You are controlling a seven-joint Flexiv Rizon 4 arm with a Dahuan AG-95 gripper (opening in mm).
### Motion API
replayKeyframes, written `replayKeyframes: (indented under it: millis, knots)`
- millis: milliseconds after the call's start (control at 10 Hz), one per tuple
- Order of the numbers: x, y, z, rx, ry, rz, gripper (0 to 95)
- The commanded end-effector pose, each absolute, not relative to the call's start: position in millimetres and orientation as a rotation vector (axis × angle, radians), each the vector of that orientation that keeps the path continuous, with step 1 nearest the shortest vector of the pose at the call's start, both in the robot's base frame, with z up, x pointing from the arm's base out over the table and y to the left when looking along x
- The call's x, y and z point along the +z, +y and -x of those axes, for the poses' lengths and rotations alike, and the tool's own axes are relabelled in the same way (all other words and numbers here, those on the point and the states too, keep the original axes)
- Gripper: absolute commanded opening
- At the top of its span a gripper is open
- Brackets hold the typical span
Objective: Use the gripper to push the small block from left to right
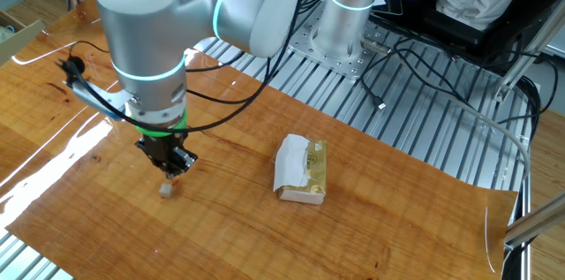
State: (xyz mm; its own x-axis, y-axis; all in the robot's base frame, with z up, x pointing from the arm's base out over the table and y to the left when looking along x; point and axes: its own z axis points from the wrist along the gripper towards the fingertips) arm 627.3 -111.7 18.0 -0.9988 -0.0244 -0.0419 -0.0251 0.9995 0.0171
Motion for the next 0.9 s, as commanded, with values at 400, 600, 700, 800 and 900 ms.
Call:
replayKeyframes:
  millis: [400, 600, 700, 800, 900]
  knots:
    - [6.6, -128.3, -635.3, 0.023, 3.096, 0.065, 0.0]
    - [7.4, -129.6, -643.7, 0.029, 3.1, 0.048, 0.0]
    - [8.5, -129.2, -647.2, 0.032, 3.103, 0.038, 0.0]
    - [9.0, -128.0, -650.4, 0.038, 3.101, 0.028, 0.0]
    - [8.0, -126.7, -652.2, 0.047, 3.1, 0.024, 0.0]
